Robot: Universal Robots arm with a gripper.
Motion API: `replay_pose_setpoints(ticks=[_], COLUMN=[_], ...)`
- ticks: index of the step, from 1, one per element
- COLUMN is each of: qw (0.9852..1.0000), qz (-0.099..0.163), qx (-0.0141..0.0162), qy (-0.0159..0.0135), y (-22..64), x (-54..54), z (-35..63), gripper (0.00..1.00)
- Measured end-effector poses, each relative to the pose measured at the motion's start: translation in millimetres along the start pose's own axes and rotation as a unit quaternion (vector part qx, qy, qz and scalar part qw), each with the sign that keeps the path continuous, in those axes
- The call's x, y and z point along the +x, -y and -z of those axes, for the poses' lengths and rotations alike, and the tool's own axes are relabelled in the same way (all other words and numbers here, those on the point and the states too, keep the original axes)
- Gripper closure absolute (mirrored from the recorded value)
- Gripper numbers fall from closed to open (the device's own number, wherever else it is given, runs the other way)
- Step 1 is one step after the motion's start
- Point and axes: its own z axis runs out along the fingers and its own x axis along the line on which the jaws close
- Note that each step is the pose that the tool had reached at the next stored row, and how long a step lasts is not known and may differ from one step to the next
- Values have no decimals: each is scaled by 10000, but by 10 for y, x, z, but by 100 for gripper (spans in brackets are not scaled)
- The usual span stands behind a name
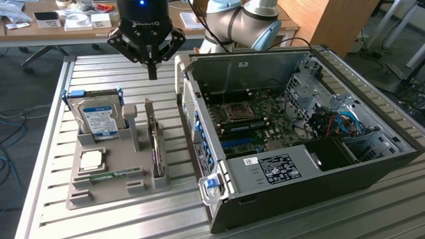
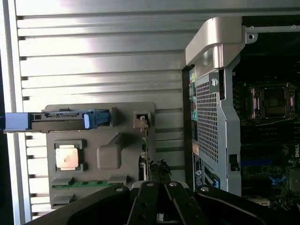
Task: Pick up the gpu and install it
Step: 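Reach for the gpu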
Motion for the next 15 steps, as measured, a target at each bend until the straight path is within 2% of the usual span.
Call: replay_pose_setpoints(ticks=[6, 15], qw=[10000, 10000], qz=[0, 0], qx=[0, 0], qy=[0, -1], y=[47, 267], x=[4, 27], z=[2, 13], gripper=[89, 89])
